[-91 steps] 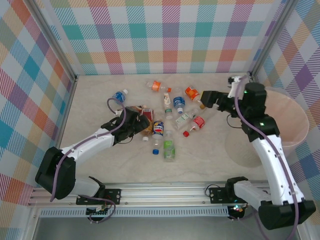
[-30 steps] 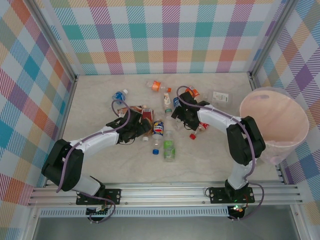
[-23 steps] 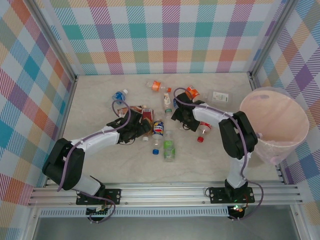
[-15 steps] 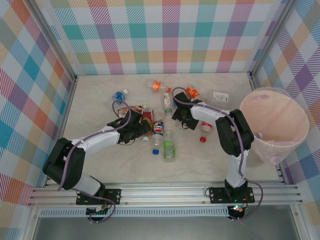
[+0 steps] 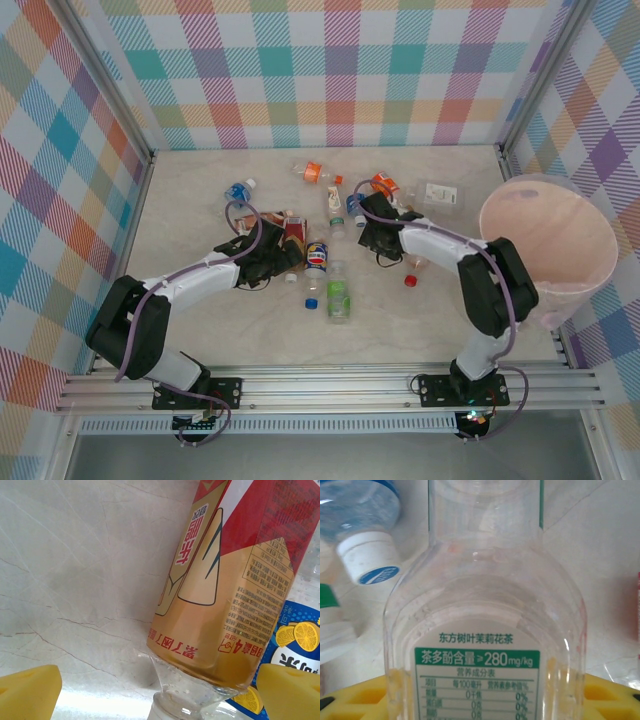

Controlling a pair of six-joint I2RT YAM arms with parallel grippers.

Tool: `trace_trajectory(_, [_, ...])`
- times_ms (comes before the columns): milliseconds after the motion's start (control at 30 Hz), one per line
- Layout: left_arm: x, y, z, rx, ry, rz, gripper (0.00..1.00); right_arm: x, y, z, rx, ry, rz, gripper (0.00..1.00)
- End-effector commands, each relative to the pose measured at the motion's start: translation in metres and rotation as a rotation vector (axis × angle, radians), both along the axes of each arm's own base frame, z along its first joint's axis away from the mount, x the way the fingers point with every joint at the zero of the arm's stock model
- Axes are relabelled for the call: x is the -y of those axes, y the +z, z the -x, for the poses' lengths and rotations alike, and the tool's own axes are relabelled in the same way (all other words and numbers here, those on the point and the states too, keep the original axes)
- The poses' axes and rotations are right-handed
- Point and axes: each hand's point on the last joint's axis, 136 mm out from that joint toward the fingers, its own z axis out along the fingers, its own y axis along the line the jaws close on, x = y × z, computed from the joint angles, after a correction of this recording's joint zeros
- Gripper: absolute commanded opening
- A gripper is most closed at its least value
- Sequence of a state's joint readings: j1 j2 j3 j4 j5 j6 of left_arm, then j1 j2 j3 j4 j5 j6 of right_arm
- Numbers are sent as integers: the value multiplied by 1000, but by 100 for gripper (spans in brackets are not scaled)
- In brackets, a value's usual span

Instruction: Put the plastic bottles in the bin

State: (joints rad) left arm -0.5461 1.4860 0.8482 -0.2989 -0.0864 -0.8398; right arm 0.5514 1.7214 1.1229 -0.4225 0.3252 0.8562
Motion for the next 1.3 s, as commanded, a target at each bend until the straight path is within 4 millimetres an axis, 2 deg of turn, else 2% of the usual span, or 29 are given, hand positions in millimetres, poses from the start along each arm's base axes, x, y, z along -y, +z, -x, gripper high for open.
trace_trajectory(0, [7, 6, -8, 17, -29, 17, 100, -7, 30, -4, 122, 95, -17, 53])
trace_trajectory(167, [8, 7, -9, 18, -36, 19, 100, -7, 67, 2, 239, 189, -34, 51])
trace_trajectory(200, [13, 14, -15, 51, -41, 42, 100, -9, 75, 2, 265, 213, -43, 50])
trace_trajectory(333, [19, 19, -19, 69, -55, 70, 100, -13, 116, 6, 377, 301, -55, 46])
trace_trajectory(533, [22, 26, -20, 87, -64, 85, 100, -1, 180, 16, 531, 365, 0, 42])
trace_trajectory(767, [28, 40, -24, 129, -76, 127, 100, 15, 245, 37, 592, 456, 80, 41])
trace_trajectory(900, [34, 52, -26, 171, -95, 167, 100, 32, 273, 46, 601, 463, 45, 40])
trace_trajectory(1100, [43, 79, -27, 275, -138, 240, 100, 79, 302, 55, 574, 366, -85, 39])
trace_trajectory(1267, [40, 90, -27, 323, -134, 242, 100, 119, 313, 68, 537, 285, -88, 39])
